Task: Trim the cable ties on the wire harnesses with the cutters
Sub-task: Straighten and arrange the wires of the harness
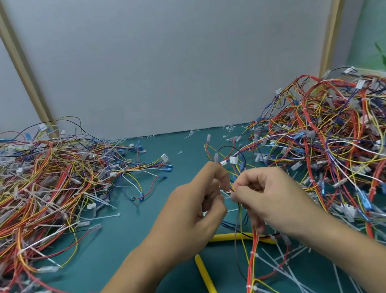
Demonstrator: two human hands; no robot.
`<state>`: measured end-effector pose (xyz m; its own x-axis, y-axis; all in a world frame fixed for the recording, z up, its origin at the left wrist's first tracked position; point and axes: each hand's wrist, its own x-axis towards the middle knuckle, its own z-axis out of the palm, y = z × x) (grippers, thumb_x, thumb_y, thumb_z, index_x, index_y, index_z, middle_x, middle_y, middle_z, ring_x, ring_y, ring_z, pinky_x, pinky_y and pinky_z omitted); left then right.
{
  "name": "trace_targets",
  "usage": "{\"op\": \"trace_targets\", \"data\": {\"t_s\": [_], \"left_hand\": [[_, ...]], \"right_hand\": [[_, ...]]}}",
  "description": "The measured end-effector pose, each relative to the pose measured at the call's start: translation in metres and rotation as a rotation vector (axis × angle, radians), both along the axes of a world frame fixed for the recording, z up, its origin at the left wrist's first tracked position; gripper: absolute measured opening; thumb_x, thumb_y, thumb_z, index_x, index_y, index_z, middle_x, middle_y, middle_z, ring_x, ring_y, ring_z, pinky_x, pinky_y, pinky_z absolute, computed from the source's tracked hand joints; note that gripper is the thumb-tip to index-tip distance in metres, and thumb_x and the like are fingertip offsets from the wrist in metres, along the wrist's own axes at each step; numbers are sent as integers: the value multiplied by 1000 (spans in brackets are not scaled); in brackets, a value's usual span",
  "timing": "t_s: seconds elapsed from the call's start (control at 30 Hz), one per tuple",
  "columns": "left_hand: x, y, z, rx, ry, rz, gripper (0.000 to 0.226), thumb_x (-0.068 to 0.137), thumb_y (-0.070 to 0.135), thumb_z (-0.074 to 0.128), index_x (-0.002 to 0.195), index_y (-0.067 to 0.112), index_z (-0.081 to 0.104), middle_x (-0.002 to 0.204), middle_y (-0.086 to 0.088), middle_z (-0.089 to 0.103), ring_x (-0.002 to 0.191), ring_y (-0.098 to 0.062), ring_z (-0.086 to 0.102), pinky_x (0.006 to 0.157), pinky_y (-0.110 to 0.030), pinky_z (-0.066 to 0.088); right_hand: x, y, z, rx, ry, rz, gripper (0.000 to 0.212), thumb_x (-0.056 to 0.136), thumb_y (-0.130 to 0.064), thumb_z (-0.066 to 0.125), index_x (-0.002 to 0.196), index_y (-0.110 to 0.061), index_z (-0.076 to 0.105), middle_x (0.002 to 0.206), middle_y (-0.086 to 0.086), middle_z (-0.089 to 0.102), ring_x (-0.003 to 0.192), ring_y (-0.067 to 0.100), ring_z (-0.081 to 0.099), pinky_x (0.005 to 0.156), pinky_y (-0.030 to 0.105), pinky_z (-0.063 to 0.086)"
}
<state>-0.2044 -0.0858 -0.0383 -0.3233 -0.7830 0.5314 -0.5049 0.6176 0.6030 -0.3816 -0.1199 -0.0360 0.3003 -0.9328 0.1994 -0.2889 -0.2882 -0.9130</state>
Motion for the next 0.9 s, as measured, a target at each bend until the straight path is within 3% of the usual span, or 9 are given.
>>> {"op": "trace_targets", "data": {"t_s": [0.13,0.2,0.3,0.37,0.43,0.5,0.6,0.73,0.9], "left_hand": [[2,0,2,8,3,-12,25,97,8,49,101,32,44,64,-1,43,55,-13,35,52,-20,29],[6,-1,5,0,20,61,9,99,29,55,100,29,46,69,0,51,60,-13,44,56,-22,36],[10,2,14,8,-25,223,57,83,73,47,69,18,44,58,4,43,55,-9,40,55,-29,34],[4,9,20,272,-258,123,81,70,89,43,61,9,40,52,3,31,50,-13,30,51,-34,27],[-5,17,19,518,-534,-96,78,68,87,54,64,9,49,49,3,37,48,-12,34,49,-30,30],[-9,20,14,625,-564,-275,50,81,60,67,70,12,60,52,5,54,46,-5,46,48,-22,37],[-3,17,18,797,-249,-351,20,89,29,69,75,15,65,53,2,61,41,-7,51,41,-15,39],[10,-1,22,676,395,-148,18,86,31,72,77,16,68,48,0,54,34,-9,46,36,-16,34],[16,-19,18,548,813,-4,28,80,35,70,83,8,62,47,0,50,36,-9,41,36,-17,34]], "right_hand": [[-1,-2,-2,-4,-25,-8,18,90,-9,60,71,-10,62,43,7,53,31,17,51,38,25,43],[-6,-8,1,15,-102,-43,15,92,-6,60,77,-7,61,45,11,55,33,20,52,38,25,44],[-14,-17,7,32,-231,-109,10,95,-6,59,85,-5,59,47,2,55,40,21,56,39,29,51],[-13,-20,10,25,-263,-121,9,96,-8,59,88,-6,57,52,3,54,41,19,57,39,29,51],[-9,-21,9,-16,-234,-114,8,96,-10,61,89,-7,58,59,6,53,40,16,56,39,27,49],[-6,-19,10,-88,-122,-104,7,95,-16,65,89,-12,63,60,3,55,39,9,52,40,22,44],[-9,-12,21,-258,101,-149,10,89,-34,69,86,-24,69,70,-5,62,47,2,48,52,18,40],[-19,11,34,-473,219,-212,26,87,-53,64,81,-28,63,76,-13,62,60,2,55,57,13,40],[-7,41,32,-42,72,-42,49,73,-72,57,109,-40,62,110,-14,63,66,21,72,61,44,61]]}}
